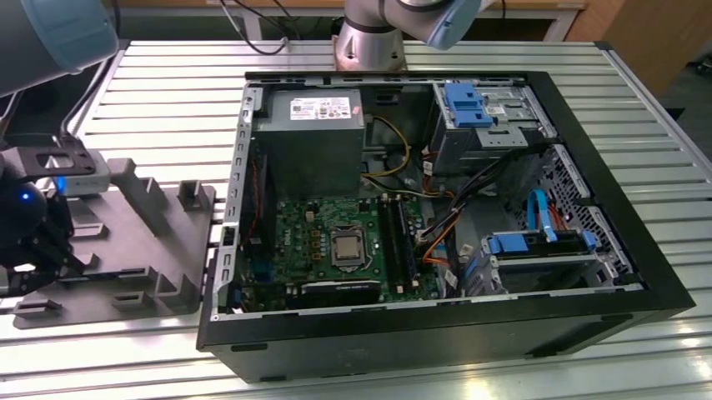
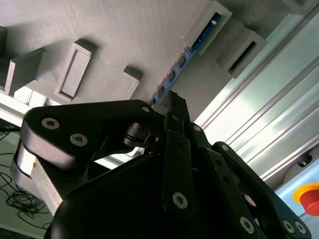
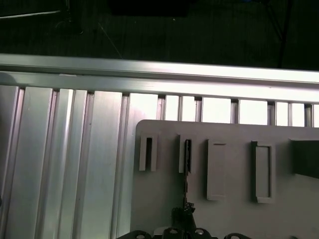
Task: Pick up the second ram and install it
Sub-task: 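Pick up the second ram and move it above second insertion slot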
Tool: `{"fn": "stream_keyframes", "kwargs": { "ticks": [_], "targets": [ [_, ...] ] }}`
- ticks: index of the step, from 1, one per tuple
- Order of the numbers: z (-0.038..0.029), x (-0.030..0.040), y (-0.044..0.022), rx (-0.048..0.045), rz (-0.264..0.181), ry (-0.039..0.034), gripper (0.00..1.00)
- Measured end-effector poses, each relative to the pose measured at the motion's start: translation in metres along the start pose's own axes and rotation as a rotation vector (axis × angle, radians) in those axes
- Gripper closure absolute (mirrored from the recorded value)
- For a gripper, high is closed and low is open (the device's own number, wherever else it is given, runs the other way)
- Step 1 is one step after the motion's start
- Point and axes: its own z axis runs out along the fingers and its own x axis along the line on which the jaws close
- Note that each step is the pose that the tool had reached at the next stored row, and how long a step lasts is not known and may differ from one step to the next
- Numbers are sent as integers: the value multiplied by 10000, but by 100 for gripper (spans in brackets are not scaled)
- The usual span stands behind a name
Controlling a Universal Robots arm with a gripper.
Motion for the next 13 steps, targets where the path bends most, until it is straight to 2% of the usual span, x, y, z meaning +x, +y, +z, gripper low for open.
{"fn": "stream_keyframes", "kwargs": {
  "ticks": [13],
  "targets": [
    [48,-4,38,3,54,-3,89]
  ]
}}
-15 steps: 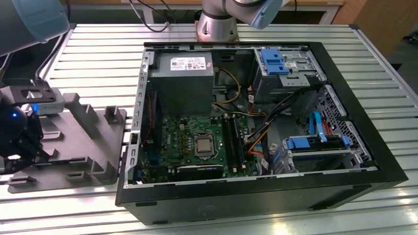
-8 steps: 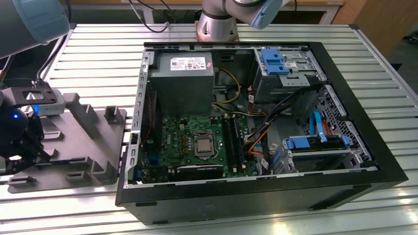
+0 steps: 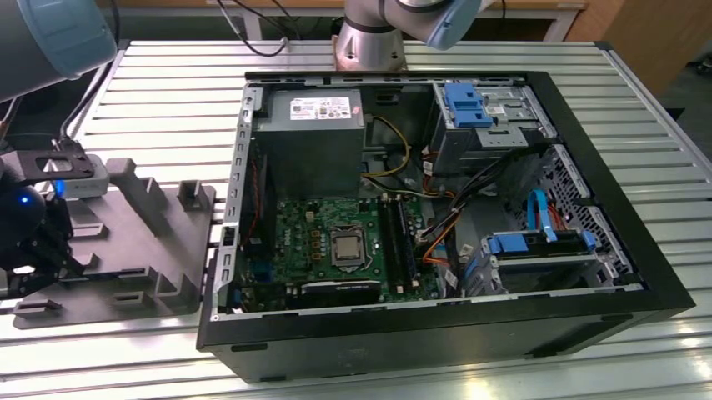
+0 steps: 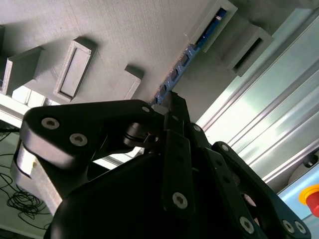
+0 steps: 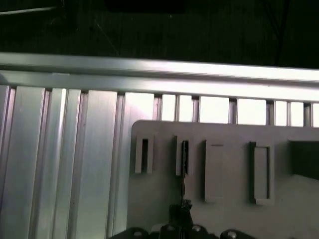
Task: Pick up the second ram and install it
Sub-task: 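Pick up the second ram and move it above second insertion slot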
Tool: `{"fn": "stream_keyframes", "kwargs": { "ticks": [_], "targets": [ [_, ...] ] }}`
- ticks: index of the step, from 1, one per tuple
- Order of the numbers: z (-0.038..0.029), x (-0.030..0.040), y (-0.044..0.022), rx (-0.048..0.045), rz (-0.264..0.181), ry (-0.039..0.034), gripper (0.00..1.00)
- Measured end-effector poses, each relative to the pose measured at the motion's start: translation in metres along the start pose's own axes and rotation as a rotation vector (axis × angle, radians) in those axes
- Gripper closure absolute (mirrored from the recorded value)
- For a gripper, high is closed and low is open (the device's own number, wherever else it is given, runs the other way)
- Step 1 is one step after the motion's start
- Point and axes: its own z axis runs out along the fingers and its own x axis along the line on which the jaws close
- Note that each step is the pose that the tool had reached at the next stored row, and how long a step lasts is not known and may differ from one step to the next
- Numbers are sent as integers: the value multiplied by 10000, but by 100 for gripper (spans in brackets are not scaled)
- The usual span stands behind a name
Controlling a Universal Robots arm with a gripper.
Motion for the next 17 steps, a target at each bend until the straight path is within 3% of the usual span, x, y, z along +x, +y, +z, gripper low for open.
{"fn": "stream_keyframes", "kwargs": {
  "ticks": [7,11,14,17],
  "targets": [
    [1,0,2,-1,0,1,89],
    [2,0,3,-1,1,1,77],
    [2,0,3,-1,1,0,58],
    [2,0,4,-2,1,1,58]
  ]
}}
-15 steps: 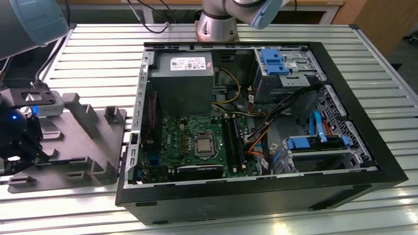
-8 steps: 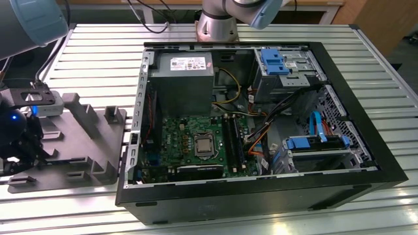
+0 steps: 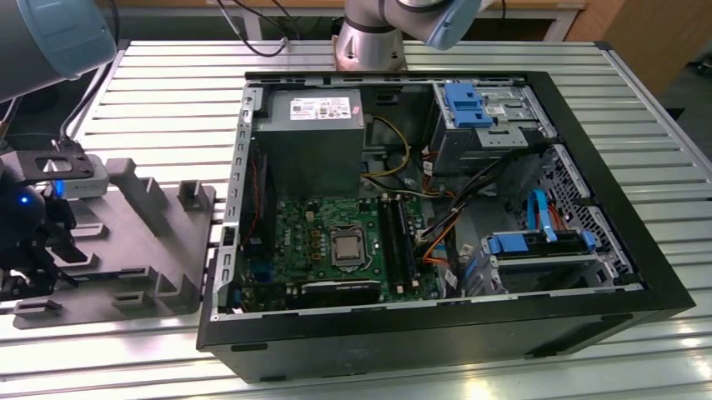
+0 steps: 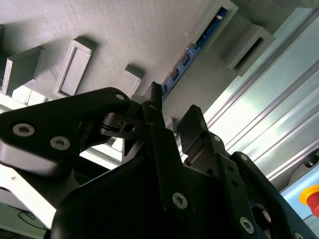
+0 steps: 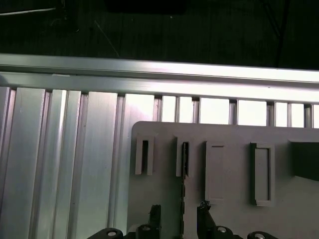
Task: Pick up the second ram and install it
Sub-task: 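Pick up the second ram and move it above second insertion slot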
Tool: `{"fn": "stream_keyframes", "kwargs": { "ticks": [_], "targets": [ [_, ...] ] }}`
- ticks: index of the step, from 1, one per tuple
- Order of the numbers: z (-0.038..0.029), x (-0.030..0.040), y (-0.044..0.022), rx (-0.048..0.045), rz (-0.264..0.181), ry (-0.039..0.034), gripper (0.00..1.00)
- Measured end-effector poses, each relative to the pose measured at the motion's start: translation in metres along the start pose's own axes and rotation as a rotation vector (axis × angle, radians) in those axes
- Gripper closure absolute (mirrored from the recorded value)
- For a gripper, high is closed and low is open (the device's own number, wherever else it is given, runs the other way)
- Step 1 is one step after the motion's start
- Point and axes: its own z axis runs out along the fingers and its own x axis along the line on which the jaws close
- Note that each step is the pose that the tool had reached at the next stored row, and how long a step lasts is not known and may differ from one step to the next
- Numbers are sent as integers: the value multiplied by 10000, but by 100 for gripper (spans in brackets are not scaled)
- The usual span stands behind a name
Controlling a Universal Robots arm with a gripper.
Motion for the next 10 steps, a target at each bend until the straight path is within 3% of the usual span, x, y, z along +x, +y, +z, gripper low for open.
{"fn": "stream_keyframes", "kwargs": {
  "ticks": [10],
  "targets": [
    [30,1,-1,1,0,0,58]
  ]
}}
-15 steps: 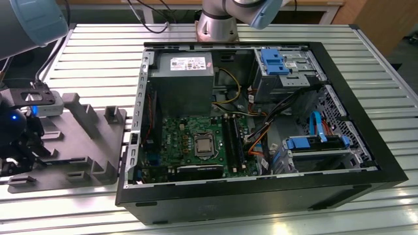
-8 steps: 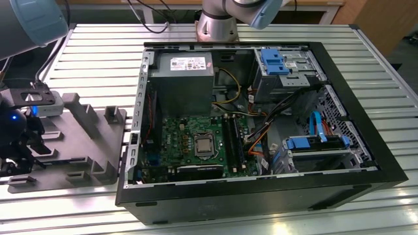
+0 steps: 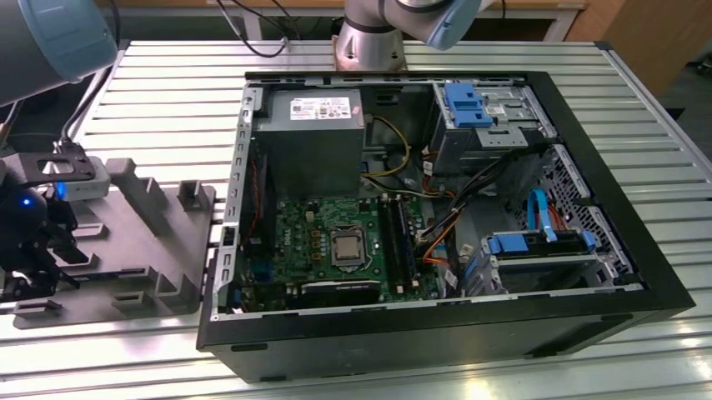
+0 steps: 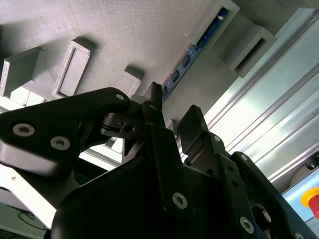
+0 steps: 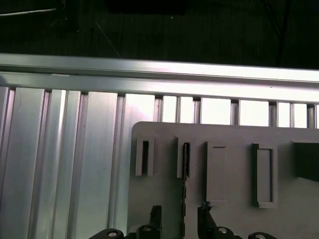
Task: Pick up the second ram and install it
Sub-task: 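Pick up the second ram and move it above second insertion slot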
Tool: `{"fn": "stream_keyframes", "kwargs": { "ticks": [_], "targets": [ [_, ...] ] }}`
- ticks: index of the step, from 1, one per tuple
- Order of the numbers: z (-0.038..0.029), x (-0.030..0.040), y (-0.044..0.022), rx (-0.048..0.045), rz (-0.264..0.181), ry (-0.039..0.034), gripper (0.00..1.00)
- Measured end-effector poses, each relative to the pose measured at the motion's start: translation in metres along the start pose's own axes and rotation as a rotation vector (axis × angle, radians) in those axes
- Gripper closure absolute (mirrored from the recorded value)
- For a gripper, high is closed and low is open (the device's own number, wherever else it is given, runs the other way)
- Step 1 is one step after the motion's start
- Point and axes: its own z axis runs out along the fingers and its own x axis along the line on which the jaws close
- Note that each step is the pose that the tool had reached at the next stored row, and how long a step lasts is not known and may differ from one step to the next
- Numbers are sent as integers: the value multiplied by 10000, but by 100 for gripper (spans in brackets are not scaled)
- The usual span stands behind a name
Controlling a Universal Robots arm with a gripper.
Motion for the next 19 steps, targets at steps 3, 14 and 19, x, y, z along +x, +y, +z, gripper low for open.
{"fn": "stream_keyframes", "kwargs": {
  "ticks": [3,14,19],
  "targets": [
    [7,0,0,1,0,-1,58],
    [90,3,-4,-1,0,1,58],
    [117,1,20,2,0,0,58]
  ]
}}
